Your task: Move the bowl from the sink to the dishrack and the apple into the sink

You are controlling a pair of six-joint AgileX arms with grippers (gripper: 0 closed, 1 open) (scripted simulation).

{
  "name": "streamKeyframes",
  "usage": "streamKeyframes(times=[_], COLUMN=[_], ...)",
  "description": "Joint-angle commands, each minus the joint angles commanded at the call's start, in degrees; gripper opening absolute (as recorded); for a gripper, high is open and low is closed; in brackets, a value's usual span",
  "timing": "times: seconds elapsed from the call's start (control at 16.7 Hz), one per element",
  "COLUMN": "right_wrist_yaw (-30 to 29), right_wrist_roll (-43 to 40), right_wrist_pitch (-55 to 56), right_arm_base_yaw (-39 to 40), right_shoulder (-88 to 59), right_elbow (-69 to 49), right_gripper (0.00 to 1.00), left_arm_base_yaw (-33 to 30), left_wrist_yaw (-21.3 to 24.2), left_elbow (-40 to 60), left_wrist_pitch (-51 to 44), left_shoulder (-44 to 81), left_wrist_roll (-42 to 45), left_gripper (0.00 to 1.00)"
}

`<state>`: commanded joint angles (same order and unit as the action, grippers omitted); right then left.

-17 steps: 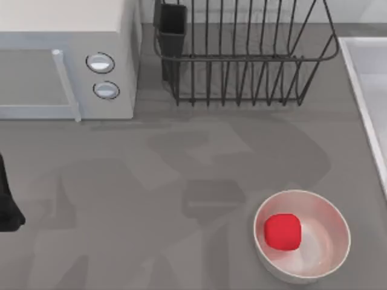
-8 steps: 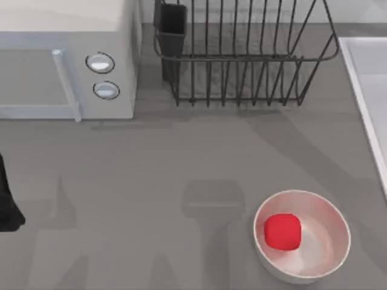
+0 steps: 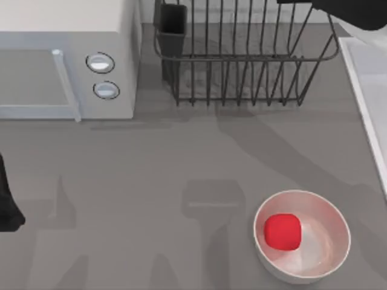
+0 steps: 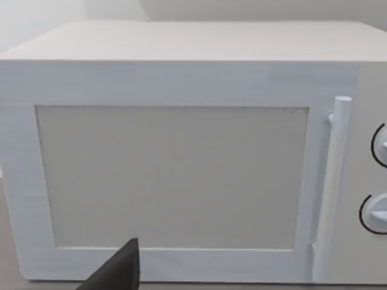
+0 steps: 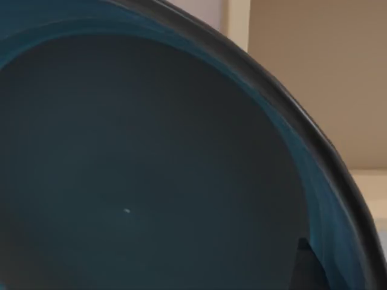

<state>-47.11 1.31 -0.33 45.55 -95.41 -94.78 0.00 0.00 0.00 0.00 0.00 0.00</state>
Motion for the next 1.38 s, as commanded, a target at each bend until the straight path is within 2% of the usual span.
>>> streamKeyframes(times=[0.36, 0.96, 1.38], right_wrist_yaw=[0.95, 7.98, 9.0], right_wrist_roll=[0.04, -0.2, -0.29], right_wrist_pitch=[3.79, 37.45, 40.48], right_arm_base_yaw=[-1.15, -8.3, -9.33], right_shoulder=[-3.12, -20.12, -21.74], right_elbow=[1.7, 16.35, 18.41], right_gripper=[0.0, 0.0, 0.0], left_arm_base_yaw=[0.0, 0.0, 0.0], left_wrist_yaw=[0.0, 0.0, 0.0], left_elbow=[0.0, 0.0, 0.0], left_wrist_pitch=[0.0, 0.0, 0.0], left_shoulder=[0.0, 0.0, 0.0], left_wrist_roll=[0.0, 0.0, 0.0], left_gripper=[1.0, 1.0, 1.0])
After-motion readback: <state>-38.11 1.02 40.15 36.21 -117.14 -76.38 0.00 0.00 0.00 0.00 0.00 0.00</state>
